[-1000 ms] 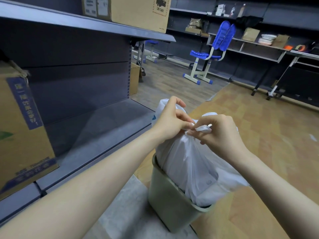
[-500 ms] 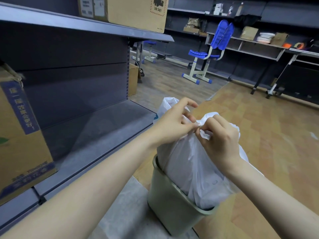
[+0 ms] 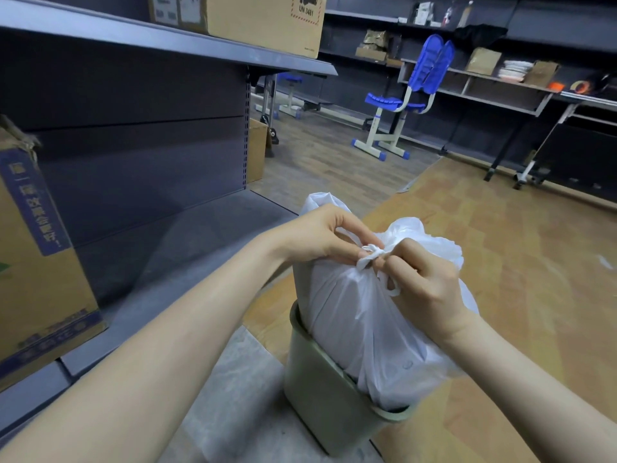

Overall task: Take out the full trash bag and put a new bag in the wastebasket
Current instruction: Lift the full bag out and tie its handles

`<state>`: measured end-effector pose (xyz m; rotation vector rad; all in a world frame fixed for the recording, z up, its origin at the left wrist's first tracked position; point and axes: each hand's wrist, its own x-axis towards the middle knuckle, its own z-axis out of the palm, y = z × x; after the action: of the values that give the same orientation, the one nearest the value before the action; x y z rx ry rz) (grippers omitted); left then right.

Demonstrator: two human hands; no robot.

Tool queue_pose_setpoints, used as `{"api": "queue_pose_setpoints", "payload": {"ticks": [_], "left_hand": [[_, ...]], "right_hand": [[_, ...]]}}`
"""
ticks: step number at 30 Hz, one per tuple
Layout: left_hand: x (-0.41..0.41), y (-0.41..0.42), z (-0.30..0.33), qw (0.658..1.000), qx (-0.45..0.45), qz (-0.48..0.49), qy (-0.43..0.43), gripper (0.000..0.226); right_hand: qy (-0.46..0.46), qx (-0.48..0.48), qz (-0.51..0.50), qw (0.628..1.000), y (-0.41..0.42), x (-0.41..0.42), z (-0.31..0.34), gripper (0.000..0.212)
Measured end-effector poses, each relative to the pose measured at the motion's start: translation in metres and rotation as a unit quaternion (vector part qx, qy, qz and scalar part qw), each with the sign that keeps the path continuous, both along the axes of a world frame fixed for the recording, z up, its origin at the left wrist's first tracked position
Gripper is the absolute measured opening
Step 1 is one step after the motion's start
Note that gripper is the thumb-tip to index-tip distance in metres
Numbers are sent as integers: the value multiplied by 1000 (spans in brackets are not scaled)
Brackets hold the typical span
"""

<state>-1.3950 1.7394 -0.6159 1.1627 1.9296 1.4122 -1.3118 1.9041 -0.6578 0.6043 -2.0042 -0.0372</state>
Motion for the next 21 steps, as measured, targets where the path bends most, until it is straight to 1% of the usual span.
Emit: {"api": "queue_pose_setpoints", "payload": {"ticks": [2,4,6,9,11,13,15,16,19,21], "left_hand": [[-1,0,-1,1000,-2,-5,-9,24],[-4,0,-4,1000,6,-11,-26,25],[-5,1,-7,999,16,-11,-40,22],[-6,3,-11,998,31,5,-56,12],[-5,5,-12,998,43,28,-47,12],[-4,7,-14,996,49,70,31,12],[-2,8,-16,984,49,112,128,14],[-1,8,-17,977,48,128,166,15],[0,9,-23,954,53,160,249,16],[-3,7,-28,935,45,197,292,15]], "right_hand": [[1,1,10,1000,1,-1,-2,23],[11,1,18,1000,1,-2,-3,33],[17,-5,21,1000,1,-1,-5,38],[8,-16,17,1000,0,-1,-5,40],[-16,-28,16,999,0,-2,-3,36],[-46,-37,10,998,2,0,0,24],[-58,-47,-8,997,4,3,2,11],[-55,-49,-17,997,5,5,3,10],[-22,-35,-54,998,3,9,8,18],[-16,-28,-60,998,1,14,10,26]]}}
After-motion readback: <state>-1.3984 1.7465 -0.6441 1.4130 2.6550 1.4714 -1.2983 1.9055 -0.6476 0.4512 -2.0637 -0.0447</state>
